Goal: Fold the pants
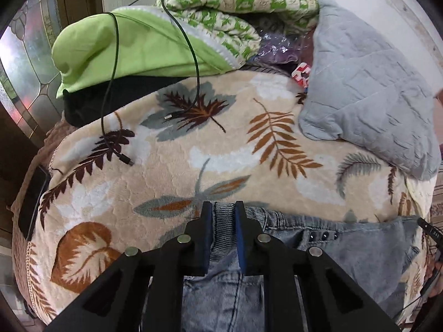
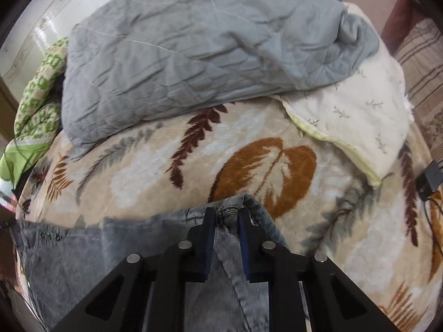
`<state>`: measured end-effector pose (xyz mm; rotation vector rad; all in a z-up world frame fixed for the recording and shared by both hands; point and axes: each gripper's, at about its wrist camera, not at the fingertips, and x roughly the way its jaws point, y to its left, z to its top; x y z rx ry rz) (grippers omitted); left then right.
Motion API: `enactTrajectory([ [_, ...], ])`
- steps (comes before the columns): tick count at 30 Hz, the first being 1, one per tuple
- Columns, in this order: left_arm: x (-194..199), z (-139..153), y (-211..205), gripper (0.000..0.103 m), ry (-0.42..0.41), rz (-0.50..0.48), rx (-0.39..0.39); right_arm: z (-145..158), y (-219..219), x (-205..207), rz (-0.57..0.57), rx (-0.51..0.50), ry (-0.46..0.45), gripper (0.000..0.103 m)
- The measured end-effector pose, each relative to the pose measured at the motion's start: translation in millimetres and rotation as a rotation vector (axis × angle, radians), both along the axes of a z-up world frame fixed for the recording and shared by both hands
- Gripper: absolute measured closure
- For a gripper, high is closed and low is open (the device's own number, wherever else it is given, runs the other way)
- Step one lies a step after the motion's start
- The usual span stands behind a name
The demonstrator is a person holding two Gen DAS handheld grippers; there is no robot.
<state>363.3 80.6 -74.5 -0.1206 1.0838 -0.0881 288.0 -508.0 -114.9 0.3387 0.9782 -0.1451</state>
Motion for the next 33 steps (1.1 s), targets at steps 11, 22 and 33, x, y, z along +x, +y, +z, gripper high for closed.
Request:
enactTrajectory([
  [11,-20,20,0,0.088,-0.041,-0.015,0.0,0,-18,-14,-0.074,0.131,-0.017,0.073],
  [22,-7,13,3,0.088,-0.036,0.0,-0.002,-46,-27,33,-0.066,0.135,0.03,0.024],
  [33,-12,19,15,0.088,-0.038,0.028,-0.046,-23,6,34,0.056,-0.072,0.079,0.086],
])
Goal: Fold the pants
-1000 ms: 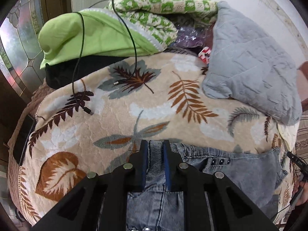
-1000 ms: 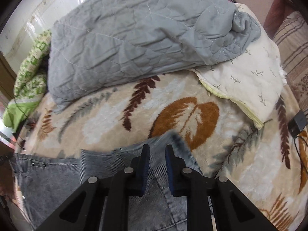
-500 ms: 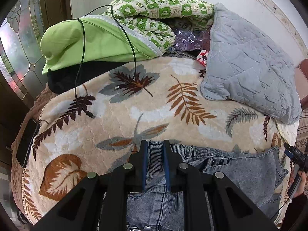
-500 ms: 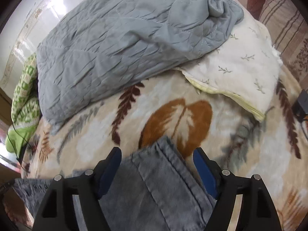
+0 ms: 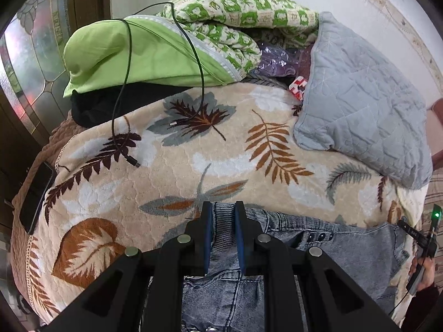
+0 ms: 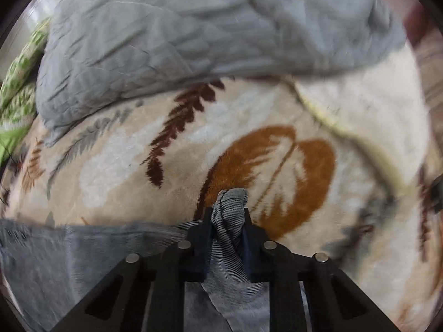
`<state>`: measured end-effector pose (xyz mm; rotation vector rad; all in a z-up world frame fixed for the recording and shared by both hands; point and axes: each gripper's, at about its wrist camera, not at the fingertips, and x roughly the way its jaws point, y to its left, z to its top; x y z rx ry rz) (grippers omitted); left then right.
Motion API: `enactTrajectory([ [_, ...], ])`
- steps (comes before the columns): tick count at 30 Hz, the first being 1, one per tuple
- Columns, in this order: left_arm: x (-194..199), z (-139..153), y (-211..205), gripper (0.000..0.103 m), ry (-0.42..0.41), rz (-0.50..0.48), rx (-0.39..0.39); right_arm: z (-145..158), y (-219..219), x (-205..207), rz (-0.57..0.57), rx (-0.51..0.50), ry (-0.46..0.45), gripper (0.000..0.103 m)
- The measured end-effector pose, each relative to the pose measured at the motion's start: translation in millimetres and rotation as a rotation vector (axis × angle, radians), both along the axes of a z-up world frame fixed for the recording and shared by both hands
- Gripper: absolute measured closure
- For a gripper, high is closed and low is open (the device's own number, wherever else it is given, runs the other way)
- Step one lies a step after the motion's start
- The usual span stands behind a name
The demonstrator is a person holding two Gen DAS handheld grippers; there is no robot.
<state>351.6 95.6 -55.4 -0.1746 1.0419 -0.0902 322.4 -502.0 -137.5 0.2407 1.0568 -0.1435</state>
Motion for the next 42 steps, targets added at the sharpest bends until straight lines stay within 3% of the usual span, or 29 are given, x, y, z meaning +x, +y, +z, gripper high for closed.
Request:
enactTrajectory([
  [9,-49,48,31,0.088,-0.107,0.029,-0.11,110,-32,-85,-0.117,0.011,-0.285,0.087],
  [12,-75,57,44,0.088,-0.143,0.031,-0.155,120,-40,-125,-0.156,0.028,-0.34,0.087],
  [18,-150,45,66,0.088,-0.175,-0.001,-0.198,84,-32,-204,-0.129,0.077,-0.275,0.087],
  [21,-194,30,71,0.088,-0.163,-0.017,-0.157,64,-23,-251,-0.114,0.089,-0.249,0.087],
  [26,-239,-6,83,0.088,-0.08,-0.002,-0.14,40,-11,-318,-0.094,0.122,-0.221,0.087],
  [31,-261,-55,100,0.09,0.027,0.061,-0.14,18,6,-349,-0.052,0.129,-0.154,0.087],
  [34,-266,-74,108,0.093,0.069,0.11,-0.053,4,5,-358,-0.052,0.184,-0.089,0.081],
  [37,-273,-75,123,0.093,0.088,0.142,-0.064,2,-8,-366,-0.071,0.255,-0.064,0.068],
  [40,-281,-55,128,0.093,0.029,0.142,-0.056,14,-27,-381,-0.111,0.304,-0.151,0.041],
  [42,-285,-35,117,0.093,-0.03,0.114,-0.055,26,-41,-387,-0.142,0.343,-0.24,0.038],
])
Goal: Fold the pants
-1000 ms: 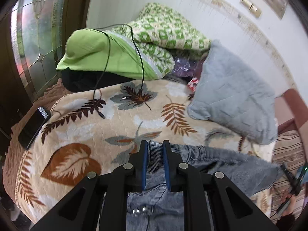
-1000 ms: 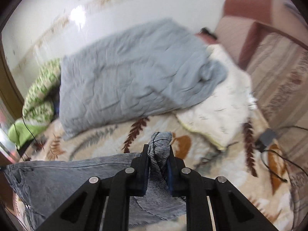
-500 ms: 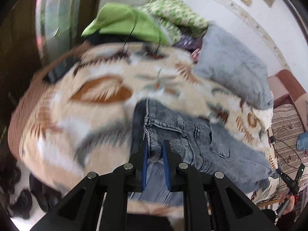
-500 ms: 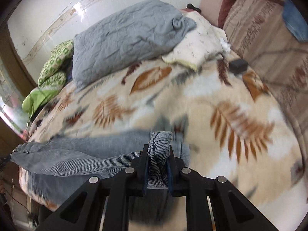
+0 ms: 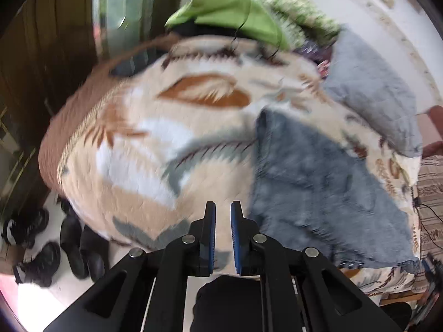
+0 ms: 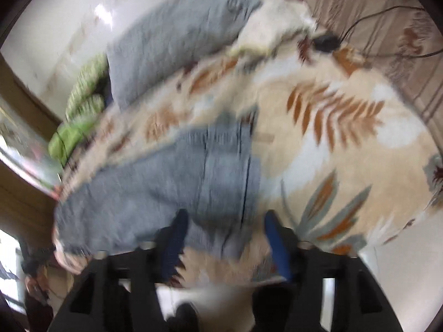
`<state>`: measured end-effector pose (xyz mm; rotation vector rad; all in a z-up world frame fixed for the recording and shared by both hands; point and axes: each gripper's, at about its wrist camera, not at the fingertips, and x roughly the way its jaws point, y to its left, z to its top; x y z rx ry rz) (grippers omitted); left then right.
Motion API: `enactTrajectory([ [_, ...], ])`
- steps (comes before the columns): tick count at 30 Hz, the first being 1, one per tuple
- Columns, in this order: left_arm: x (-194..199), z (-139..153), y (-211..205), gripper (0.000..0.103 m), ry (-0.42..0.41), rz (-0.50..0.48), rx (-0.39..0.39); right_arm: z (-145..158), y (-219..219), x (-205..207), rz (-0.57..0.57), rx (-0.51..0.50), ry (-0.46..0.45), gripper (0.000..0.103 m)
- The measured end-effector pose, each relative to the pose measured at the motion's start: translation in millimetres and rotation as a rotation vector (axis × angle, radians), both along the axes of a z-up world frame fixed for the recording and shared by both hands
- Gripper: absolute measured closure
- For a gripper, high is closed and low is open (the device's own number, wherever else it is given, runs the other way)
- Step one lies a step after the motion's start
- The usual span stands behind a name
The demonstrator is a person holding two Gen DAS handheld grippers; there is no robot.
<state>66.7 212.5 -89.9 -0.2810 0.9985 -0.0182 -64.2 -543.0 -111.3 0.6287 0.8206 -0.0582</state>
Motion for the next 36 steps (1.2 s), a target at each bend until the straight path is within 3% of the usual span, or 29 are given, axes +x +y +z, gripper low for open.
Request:
enactTrajectory([
  [3,1,19,-32,0.093,-0.055,-0.072,-0.012,7,-17,9,-0.045,0.073,-0.063,0.038],
  [7,5,27,-103,0.093,-0.086,-0.227,-0.021,-16,-14,51,-0.021,0.106,0.053,0.038],
  [12,12,11,-188,0.093,-0.056,-0.388,-0.001,-58,-10,81,-0.038,0.103,0.163,0.04],
  [13,15,5,-203,0.093,-0.043,-0.411,0.007,-62,-8,84,-0.028,0.096,0.18,0.046],
  [14,19,1,-214,0.093,-0.033,-0.43,0.01,-65,-6,87,-0.004,0.093,0.188,0.063],
  [18,26,-23,-254,0.093,0.013,-0.479,0.056,-49,6,87,0.017,-0.032,0.134,0.087],
  [24,23,-49,-271,0.093,0.062,-0.504,0.13,-13,2,91,-0.065,-0.101,-0.05,0.09],
  [27,17,-55,-272,0.093,0.048,-0.507,0.154,-7,-8,101,-0.103,-0.107,-0.098,0.091],
  [30,13,-56,-274,0.092,0.034,-0.509,0.182,-17,-15,116,-0.13,-0.183,-0.034,0.091],
  [34,11,-57,-276,0.086,0.02,-0.515,0.193,-39,-36,123,-0.189,-0.149,0.086,0.091],
  [36,9,-58,-277,0.081,0.01,-0.521,0.19,-33,-38,117,-0.2,-0.136,0.067,0.09],
])
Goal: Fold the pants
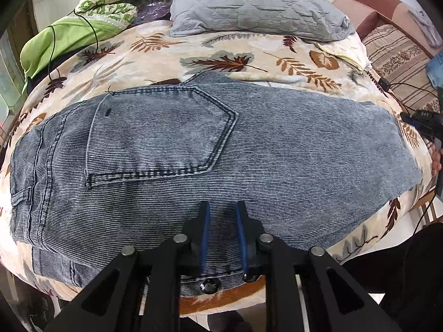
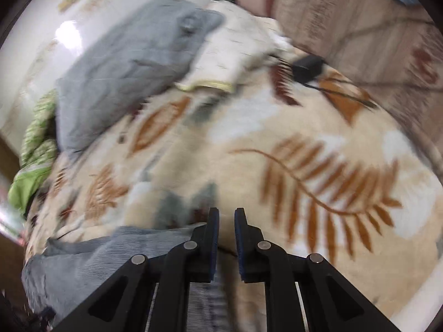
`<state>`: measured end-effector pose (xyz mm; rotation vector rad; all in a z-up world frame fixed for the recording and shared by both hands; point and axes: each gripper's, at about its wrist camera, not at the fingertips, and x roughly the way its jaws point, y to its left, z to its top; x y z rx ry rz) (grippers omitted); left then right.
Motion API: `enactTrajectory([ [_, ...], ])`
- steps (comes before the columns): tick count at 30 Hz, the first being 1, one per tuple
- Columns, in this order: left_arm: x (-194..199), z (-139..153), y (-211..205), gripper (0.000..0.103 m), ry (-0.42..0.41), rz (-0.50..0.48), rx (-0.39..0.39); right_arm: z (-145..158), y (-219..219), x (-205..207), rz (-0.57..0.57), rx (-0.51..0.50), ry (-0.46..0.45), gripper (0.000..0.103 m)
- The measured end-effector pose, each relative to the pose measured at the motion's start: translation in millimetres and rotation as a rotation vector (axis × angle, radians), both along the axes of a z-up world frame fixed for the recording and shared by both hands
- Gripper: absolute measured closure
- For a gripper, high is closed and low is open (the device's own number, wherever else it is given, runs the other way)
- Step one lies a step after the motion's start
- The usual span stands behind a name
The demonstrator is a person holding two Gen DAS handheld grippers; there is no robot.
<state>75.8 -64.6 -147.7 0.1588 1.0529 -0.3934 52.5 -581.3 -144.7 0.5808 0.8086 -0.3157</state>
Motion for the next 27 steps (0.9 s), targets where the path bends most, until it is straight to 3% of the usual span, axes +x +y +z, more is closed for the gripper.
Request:
enactTrajectory([
  [4,-4,-2,-5,0.073,-0.018,-0.011,0.006,19,27,-7,0.137,0.0,-0.11,0.09],
  [12,-11,-4,-5,0.07,-0.02,0.0,0.008,24,122,19,0.442,-0.014,-0.094,0.09],
  [21,-12,-4,-3,0.07,-0.013,0.002,-0.008,-23,161,62,0.507,-0.102,0.147,0.089],
  [25,-17,-6,-5,0.07,-0.034,-0.008,0.004,-23,154,74,0.482,-0.169,0.118,0.093],
  [27,-17,-3,-4,0.069,-0.027,-0.005,0.004,-24,147,81,0.454,-0.15,0.109,0.093],
])
